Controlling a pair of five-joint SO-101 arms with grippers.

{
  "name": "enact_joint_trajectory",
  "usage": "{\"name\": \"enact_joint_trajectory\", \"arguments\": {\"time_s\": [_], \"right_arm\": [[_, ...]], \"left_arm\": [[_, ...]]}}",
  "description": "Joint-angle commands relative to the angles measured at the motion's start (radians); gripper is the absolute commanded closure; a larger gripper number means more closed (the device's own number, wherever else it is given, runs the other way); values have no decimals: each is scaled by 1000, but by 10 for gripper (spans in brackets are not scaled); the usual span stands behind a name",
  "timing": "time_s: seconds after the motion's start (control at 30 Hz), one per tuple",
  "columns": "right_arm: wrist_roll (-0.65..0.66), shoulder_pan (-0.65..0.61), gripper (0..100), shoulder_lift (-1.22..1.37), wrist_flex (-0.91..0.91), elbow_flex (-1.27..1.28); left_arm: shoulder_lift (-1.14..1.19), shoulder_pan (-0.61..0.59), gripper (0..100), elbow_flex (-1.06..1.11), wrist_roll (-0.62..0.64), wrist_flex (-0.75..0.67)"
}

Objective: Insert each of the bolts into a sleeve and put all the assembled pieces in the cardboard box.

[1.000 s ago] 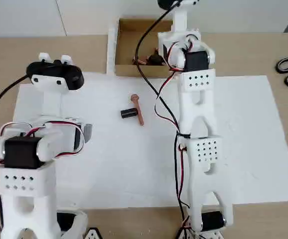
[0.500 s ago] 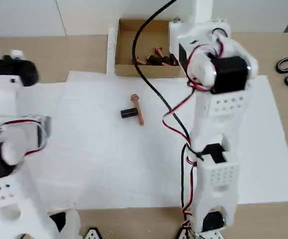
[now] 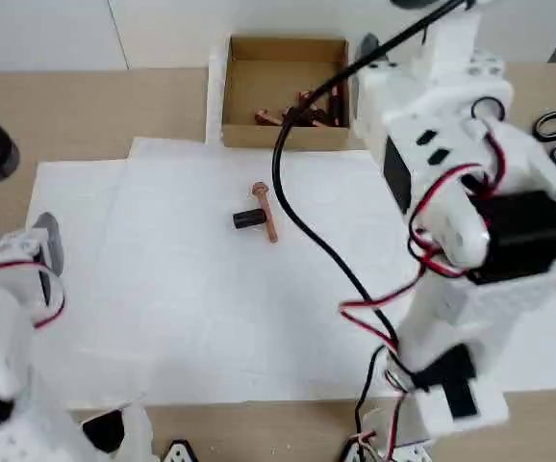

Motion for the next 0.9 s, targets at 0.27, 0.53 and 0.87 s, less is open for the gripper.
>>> {"name": "enact_joint_trajectory", "arguments": {"time_s": [0.27, 0.53, 0.87], "right_arm": [[6, -7, 800, -412, -33, 667], [12, 1, 800, -538, -58, 1069], [29, 38, 798, -552, -321, 1493]], "left_arm": [[-132, 2, 817, 128, 9, -11], [-132, 2, 818, 183, 11, -3], [-133, -2, 818, 288, 11, 14]]}}
